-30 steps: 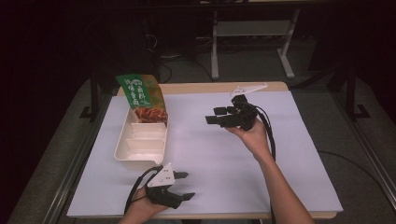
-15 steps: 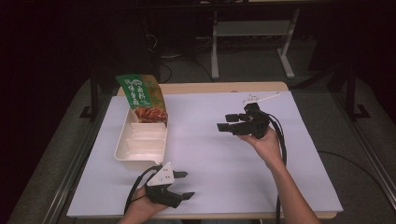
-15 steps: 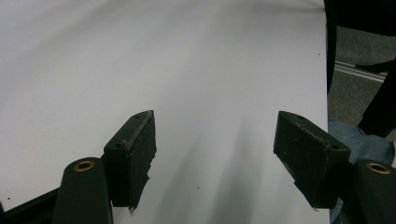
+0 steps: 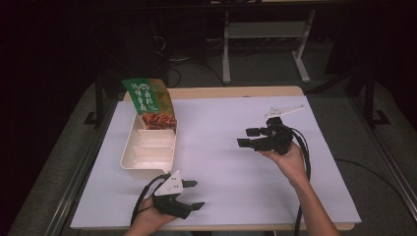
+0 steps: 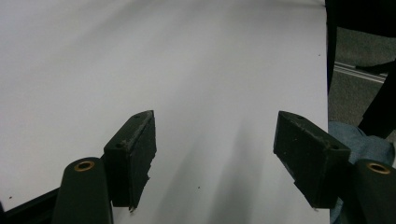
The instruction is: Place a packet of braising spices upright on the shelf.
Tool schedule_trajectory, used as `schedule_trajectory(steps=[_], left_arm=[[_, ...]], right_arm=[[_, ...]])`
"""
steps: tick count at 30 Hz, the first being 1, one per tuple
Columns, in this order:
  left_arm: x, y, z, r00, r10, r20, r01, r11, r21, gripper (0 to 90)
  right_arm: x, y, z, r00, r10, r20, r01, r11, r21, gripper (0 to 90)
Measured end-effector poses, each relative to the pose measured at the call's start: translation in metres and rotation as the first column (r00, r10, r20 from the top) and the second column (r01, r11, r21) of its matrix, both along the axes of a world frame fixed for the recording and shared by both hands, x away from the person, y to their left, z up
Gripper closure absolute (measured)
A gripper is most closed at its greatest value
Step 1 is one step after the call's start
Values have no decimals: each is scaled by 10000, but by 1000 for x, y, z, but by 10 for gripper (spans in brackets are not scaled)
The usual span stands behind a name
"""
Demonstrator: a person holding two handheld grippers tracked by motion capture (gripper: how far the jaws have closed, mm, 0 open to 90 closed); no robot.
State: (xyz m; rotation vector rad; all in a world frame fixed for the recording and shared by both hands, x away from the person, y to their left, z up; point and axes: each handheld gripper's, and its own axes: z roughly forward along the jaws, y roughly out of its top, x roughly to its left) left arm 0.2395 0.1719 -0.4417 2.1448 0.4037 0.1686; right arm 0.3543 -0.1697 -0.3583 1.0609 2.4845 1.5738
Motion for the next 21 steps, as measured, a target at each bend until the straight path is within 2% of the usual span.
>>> schedule_trajectory(steps=[11,21], left_arm=[[0,-1,0,10000,2,-18,-2,10000,8,291],[0,-1,-1,10000,42,-38,-42,10000,15,291]], right_arm=[[-13,-14,-9,10000,-26,-40,25,10000,-78,340],[-28,-32,-26,9991,-206,-379,201,9997,-131,330]])
